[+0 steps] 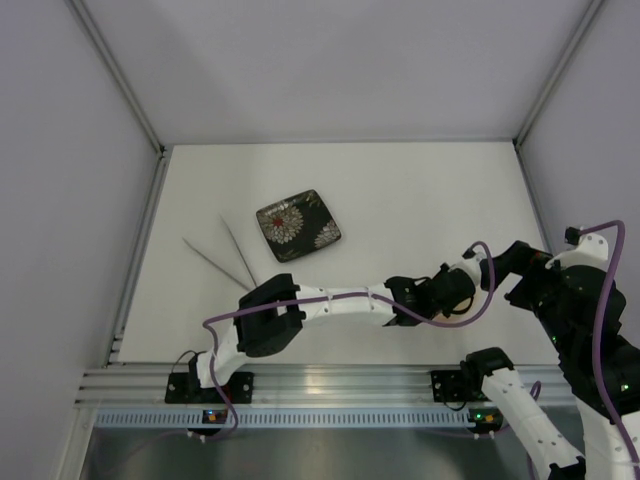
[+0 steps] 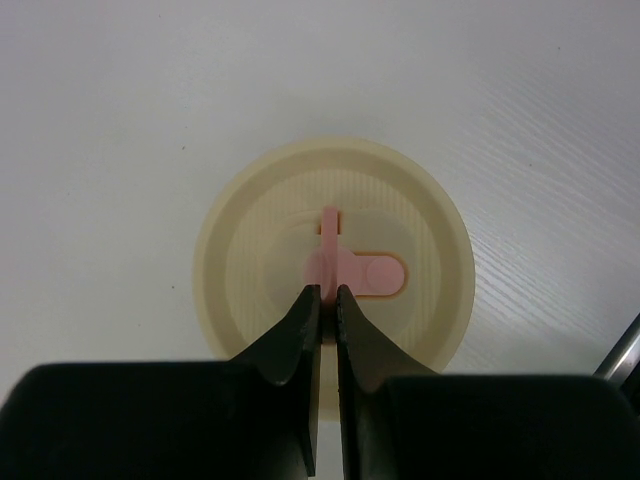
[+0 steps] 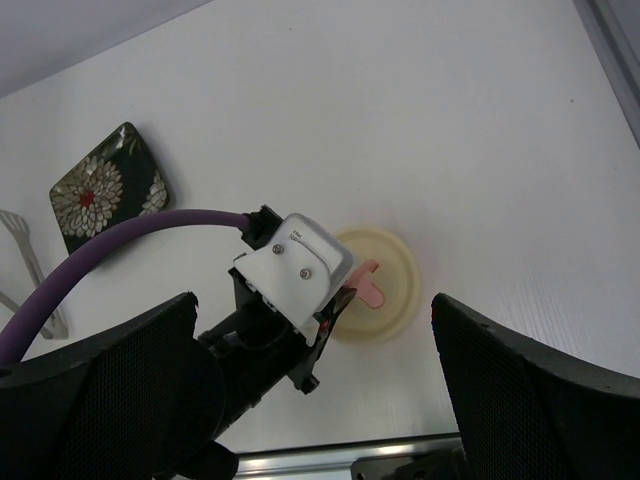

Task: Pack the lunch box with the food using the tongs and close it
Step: Close the box lid on the packing box.

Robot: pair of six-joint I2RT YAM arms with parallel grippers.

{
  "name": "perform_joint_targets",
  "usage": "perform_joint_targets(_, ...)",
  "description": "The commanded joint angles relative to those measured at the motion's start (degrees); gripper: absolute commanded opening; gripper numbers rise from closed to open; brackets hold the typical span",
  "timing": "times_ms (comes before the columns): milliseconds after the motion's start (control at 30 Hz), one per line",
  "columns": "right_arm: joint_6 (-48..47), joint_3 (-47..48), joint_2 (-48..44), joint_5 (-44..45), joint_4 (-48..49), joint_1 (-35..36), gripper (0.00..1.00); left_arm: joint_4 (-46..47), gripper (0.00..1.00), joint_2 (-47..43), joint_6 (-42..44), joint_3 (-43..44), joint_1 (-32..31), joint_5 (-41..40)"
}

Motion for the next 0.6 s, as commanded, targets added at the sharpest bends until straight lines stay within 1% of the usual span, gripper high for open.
perform_joint_targets(0,-0.29,0.63,-0.37,-1.50,-0.03,-0.84,0.99,0.28,0.00,1.48,0.26,1.74,0.39,-0.96)
perform_joint_targets(567,-0.47,-0.08,-0.72,-1.24,-0.03,-0.84,0.99,-0.07,0.00,3.16,0.17,1.65,1.36,1.32)
